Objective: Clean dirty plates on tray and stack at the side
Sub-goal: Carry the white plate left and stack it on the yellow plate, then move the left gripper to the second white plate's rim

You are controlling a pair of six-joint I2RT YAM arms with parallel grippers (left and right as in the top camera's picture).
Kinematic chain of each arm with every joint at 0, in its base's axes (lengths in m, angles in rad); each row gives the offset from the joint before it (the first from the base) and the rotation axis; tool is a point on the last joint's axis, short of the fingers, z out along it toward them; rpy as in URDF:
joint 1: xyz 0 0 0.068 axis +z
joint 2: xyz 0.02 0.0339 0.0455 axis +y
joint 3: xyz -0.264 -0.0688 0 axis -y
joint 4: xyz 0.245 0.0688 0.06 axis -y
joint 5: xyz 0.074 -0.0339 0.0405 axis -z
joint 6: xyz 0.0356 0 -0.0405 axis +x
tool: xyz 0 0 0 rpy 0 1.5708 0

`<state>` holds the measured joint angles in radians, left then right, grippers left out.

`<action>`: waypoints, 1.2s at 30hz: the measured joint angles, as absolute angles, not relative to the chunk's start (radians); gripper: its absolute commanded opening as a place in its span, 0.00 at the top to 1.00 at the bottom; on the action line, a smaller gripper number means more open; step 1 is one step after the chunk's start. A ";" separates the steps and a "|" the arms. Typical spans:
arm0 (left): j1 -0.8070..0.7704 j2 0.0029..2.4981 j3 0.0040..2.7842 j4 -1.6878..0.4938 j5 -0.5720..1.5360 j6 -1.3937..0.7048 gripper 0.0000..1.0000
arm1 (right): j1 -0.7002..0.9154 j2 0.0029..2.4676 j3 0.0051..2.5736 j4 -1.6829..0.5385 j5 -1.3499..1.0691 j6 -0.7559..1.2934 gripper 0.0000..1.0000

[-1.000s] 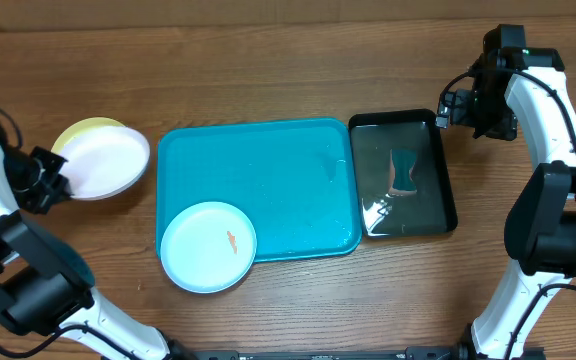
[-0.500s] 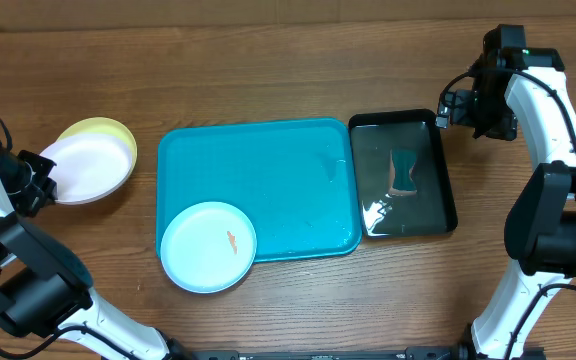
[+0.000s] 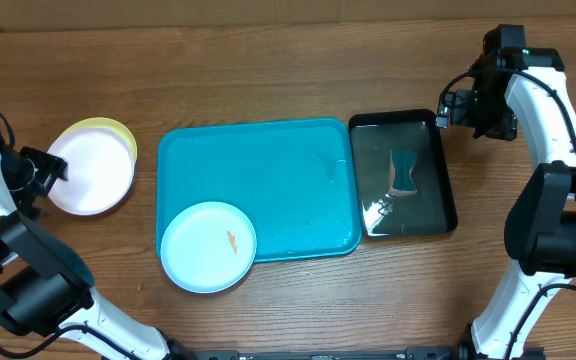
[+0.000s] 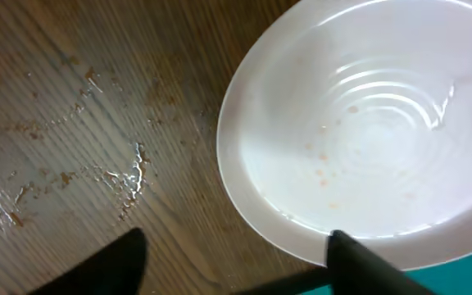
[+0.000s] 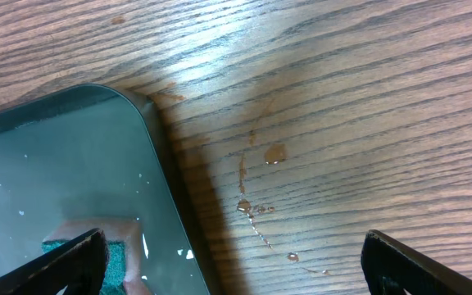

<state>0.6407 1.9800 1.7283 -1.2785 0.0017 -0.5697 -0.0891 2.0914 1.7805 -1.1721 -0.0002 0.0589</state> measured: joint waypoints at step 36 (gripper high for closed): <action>0.198 1.954 1.517 -1.373 0.194 -0.356 0.96 | -0.089 2.091 1.781 -1.156 0.000 0.059 0.00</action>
<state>0.1978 1.9541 1.5169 -1.3727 0.1940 -0.3565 -0.0891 2.0914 1.7805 -1.1557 -0.0002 0.0589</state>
